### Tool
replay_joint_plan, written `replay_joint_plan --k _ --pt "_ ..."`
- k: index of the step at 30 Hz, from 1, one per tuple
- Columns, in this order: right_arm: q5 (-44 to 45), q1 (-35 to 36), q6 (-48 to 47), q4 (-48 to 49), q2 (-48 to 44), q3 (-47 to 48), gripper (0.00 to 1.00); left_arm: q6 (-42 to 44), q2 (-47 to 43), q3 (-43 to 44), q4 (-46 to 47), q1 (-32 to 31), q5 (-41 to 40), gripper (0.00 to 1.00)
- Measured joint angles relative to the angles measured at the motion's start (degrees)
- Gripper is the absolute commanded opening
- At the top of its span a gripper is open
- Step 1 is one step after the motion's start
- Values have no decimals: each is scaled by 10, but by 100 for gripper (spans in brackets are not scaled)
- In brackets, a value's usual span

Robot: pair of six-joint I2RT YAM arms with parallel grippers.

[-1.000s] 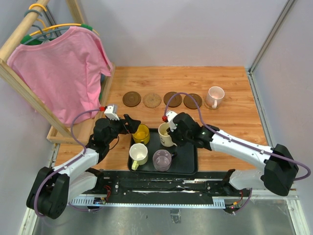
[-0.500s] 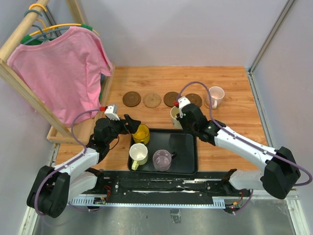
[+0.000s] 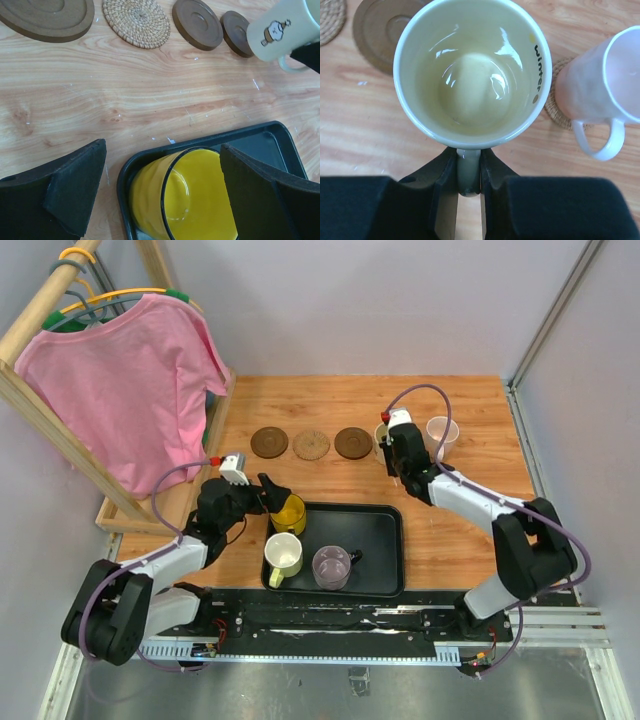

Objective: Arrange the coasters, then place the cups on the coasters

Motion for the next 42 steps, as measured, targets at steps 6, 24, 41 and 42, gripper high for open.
replay_joint_plan --k 6,24,41,42 --pt "15 -27 4 51 58 31 1 1 14 7 5 0 5 100" --pt "67 -42 57 128 133 58 1 10 23 10 5 0 10 100" --pt "50 -57 89 133 143 58 1 12 28 10 5 0 10 100" --pt "49 -57 90 133 143 58 1 12 28 10 5 0 10 100"
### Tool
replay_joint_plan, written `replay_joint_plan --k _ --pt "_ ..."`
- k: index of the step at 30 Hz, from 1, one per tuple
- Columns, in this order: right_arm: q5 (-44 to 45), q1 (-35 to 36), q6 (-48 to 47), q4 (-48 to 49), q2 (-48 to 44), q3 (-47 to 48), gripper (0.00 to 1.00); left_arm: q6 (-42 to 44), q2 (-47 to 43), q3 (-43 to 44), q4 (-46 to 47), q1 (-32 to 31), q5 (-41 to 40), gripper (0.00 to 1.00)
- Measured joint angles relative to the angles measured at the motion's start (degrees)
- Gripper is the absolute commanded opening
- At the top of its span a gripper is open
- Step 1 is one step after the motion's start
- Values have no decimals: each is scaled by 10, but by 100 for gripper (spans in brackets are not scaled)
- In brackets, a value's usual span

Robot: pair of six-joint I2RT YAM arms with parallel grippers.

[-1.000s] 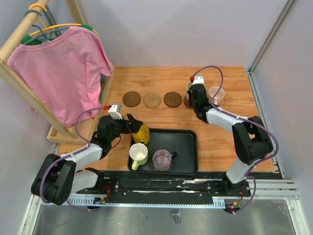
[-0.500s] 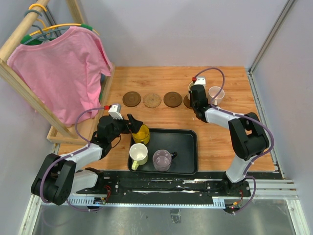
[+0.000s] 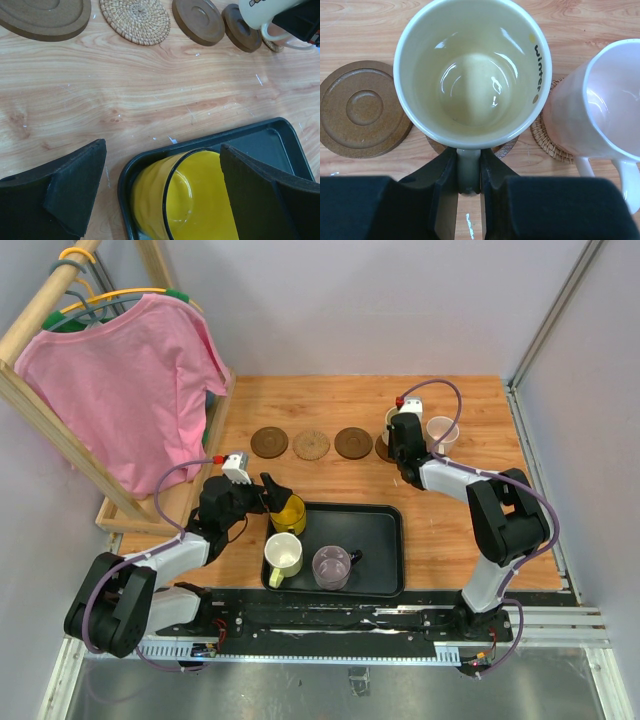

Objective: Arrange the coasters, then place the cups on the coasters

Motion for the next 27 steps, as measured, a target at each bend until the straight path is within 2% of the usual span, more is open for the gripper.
replay_joint_plan --k 27 --pt "-9 0 18 -20 4 0 1 0 0 0 0 0 0 100"
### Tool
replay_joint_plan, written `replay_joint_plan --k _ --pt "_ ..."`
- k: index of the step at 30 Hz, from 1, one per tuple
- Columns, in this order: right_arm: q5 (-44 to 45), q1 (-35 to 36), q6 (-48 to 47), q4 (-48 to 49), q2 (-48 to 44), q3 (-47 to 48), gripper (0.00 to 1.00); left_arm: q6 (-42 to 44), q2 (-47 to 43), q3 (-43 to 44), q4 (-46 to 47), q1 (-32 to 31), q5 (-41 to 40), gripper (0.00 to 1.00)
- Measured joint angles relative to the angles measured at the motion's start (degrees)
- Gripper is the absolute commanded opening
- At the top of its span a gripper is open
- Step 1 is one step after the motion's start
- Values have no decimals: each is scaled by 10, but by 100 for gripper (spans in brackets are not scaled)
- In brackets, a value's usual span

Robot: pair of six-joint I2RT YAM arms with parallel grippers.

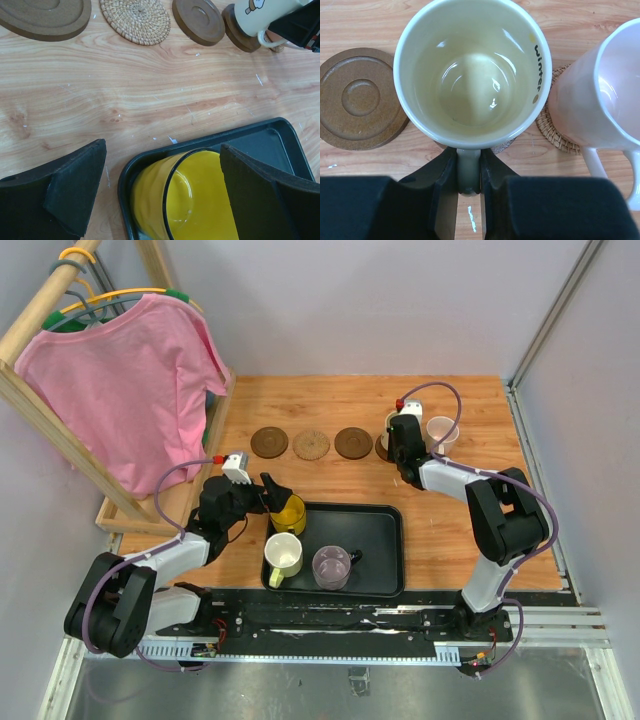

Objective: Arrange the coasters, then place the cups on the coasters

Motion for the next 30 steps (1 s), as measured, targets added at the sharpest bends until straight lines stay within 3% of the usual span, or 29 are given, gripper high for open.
replay_joint_plan --k 12,21,25,30 --pt "0 0 6 -8 10 0 2 0 -2 0 0 0 0 100" --pt "0 0 15 -6 9 0 51 0 -4 0 0 0 0 100" --pt "0 0 19 -7 9 0 59 0 -7 0 0 0 0 100" --pt "0 0 19 -9 6 0 59 0 -10 0 0 0 0 100"
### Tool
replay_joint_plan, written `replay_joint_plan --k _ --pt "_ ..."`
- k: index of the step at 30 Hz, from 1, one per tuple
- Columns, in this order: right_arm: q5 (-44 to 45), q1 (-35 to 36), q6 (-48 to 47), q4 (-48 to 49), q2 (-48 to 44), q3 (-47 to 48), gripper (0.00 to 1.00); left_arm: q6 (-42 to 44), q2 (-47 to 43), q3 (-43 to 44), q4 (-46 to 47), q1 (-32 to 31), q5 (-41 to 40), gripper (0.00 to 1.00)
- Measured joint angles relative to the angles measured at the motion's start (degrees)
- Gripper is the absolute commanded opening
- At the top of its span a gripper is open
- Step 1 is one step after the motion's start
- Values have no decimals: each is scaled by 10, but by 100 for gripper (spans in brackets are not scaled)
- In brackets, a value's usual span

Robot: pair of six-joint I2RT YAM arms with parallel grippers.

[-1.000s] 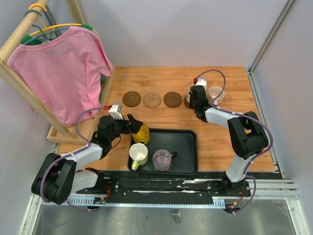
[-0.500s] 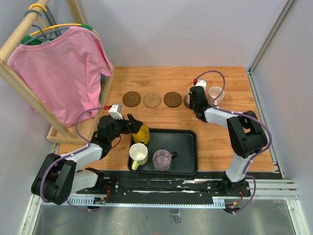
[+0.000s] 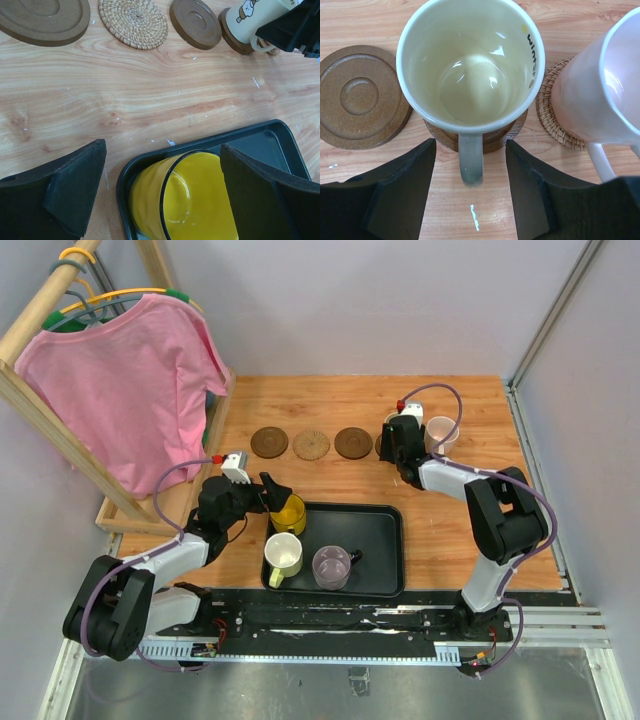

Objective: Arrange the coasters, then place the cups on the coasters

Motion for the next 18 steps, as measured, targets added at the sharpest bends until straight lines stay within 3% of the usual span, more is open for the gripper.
replay_joint_plan --k 12,18 --pt "3 5 9 -15 -32 0 55 -2 -4 0 0 0 0 100" --pt "15 23 22 -37 -67 -19 58 -2 -4 0 0 0 0 100"
